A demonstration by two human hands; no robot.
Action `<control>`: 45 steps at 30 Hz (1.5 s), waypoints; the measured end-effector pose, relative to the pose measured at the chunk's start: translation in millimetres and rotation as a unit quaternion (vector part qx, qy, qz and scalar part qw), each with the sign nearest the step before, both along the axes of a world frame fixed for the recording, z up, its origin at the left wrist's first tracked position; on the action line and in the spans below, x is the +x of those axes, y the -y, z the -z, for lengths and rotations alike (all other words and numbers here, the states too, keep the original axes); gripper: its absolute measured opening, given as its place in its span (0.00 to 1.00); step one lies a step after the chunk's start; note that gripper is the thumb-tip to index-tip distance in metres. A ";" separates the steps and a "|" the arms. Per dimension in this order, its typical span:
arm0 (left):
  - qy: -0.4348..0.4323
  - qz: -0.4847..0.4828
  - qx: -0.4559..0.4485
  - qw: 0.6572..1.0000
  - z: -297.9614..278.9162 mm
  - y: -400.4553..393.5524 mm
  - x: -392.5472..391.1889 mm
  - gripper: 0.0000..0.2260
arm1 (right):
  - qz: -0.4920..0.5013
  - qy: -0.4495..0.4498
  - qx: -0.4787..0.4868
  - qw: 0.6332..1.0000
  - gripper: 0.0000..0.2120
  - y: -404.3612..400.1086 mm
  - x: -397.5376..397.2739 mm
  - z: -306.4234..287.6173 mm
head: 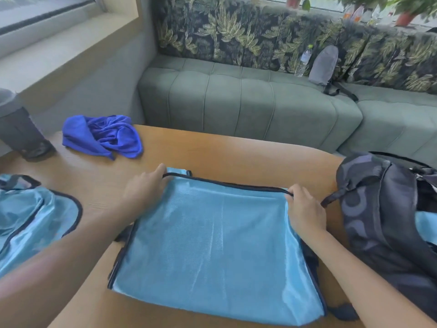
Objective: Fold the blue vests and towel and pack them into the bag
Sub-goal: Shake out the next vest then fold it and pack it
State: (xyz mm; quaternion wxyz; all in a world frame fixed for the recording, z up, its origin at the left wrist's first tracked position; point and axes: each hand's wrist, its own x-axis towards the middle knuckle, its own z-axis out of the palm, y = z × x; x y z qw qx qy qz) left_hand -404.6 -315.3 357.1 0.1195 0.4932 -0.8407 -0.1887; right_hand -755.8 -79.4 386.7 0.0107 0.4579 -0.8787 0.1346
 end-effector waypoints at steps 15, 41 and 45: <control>0.040 0.074 -0.045 0.995 -23.7 21.5 -10.3 0.08 | -0.088 -0.005 0.045 0.995 0.05 18.7 -25.9 -3.9; -0.248 0.056 -0.101 0.962 -165.4 -88.2 89.1 0.16 | -0.175 0.010 -0.199 0.964 0.10 -69.1 39.4 -151.6; -0.187 0.047 -0.043 0.980 -71.8 -141.0 119.9 0.23 | -0.173 0.044 -0.088 0.980 0.09 -121.5 64.9 -49.9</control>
